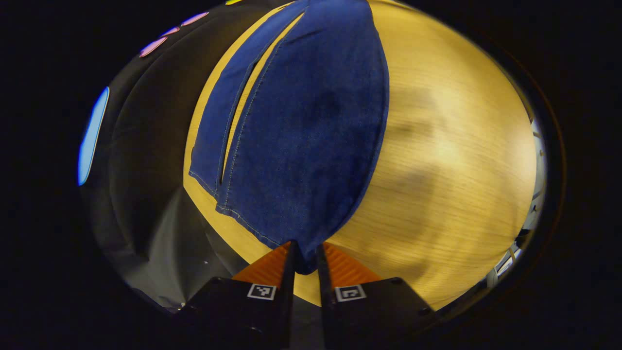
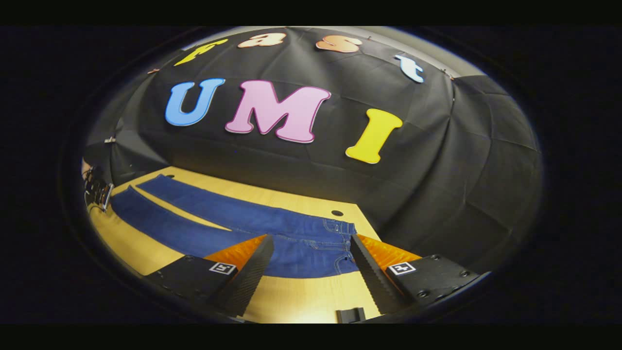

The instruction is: Grasp the waist and the cuffs of the jeans and fold them to make the two legs overlap; first hold the waist and fold one-third of the jeans toward the cuffs, then hold the cuffs and fold the remaining one-third in the same direction to finish folding.

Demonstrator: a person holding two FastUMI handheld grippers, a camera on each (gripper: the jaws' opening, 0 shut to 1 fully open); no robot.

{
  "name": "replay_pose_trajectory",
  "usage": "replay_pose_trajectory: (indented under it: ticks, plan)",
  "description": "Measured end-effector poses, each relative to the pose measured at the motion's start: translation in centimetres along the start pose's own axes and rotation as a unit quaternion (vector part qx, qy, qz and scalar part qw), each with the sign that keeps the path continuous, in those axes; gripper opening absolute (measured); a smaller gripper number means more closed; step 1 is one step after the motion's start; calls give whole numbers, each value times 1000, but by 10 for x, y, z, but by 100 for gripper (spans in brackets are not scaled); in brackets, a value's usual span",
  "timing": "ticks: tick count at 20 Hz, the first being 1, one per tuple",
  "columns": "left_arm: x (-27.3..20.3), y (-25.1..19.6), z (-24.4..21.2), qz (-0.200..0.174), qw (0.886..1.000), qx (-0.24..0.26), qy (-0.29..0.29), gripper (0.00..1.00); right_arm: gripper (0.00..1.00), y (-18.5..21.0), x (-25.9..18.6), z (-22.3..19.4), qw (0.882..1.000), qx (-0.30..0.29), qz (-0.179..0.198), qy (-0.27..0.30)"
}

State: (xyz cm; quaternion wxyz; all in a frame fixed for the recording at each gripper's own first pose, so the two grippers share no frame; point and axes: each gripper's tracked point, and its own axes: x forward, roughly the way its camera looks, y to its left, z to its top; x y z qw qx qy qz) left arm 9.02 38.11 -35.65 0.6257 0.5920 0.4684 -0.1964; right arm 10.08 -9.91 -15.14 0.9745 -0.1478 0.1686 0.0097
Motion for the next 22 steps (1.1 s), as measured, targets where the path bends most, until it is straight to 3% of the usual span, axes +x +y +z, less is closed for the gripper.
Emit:
replay_pose_trajectory:
  ticks: [2, 7, 11, 12, 15, 18, 20, 22]
  plan:
    - [0, 0, 5, 8, 1000, -11, -6, 16, 98, -17, 8, -9, 1000, -25, -4, -3]
    - [-2, 2, 8, 8, 1000, -13, -3, 6, 97, -69, 59, -33, 990, -137, -2, 4]
    - [-2, 3, 6, 13, 1000, -20, 3, 6, 97, -104, 93, -68, 959, -268, 70, 53]
    - [-2, 2, 6, 13, 1000, -26, 6, 6, 97, -115, 99, -76, 948, -300, 83, 61]
    - [-1, 4, 7, 14, 999, -37, 15, 6, 99, -135, 119, -109, 901, -407, 128, 85]
    - [-3, 2, 8, 16, 999, -38, 22, 6, 96, -137, 133, -159, 862, -455, 184, 125]
    - [-1, 4, 7, 23, 999, -38, 26, 6, 97, -144, 137, -195, 825, -492, 228, 154]
    - [0, 4, 6, 27, 998, -44, 28, 6, 97, -152, 142, -218, 791, -533, 249, 170]
